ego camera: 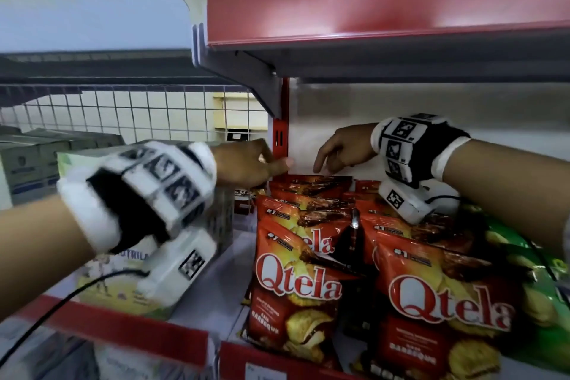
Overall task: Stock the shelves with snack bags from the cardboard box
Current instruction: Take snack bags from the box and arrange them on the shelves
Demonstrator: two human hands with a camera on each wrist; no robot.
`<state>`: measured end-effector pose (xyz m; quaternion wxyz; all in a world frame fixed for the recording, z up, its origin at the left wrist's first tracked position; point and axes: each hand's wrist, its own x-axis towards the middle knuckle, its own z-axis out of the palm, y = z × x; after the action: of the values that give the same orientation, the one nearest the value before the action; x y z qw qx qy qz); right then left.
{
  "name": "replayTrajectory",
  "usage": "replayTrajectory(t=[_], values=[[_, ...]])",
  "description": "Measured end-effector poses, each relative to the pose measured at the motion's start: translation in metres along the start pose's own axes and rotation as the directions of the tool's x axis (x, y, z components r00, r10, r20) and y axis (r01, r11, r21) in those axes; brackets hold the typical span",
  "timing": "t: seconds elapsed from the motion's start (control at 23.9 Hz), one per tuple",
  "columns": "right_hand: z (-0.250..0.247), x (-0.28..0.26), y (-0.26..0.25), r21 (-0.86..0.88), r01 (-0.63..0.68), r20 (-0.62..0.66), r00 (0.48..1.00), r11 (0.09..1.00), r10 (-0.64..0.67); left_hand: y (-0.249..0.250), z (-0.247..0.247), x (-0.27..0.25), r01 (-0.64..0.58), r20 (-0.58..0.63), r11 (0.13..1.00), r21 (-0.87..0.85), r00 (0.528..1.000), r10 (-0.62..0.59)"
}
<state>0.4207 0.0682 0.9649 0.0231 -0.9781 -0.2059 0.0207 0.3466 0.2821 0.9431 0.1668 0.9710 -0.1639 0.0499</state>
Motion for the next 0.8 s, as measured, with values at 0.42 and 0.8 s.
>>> replayTrajectory(t=[0.42,0.8], values=[[0.031,-0.033,-0.056,-0.108,-0.031,0.369,0.927,0.994,0.069,-0.022,0.048,-0.035,-0.42,0.248,0.905,-0.061,0.872,0.422],[0.035,-0.036,-0.052,-0.066,-0.029,0.263,0.964,0.997,0.045,-0.02,0.07,-0.032,-0.398,0.056,0.901,-0.174,0.909,0.413]])
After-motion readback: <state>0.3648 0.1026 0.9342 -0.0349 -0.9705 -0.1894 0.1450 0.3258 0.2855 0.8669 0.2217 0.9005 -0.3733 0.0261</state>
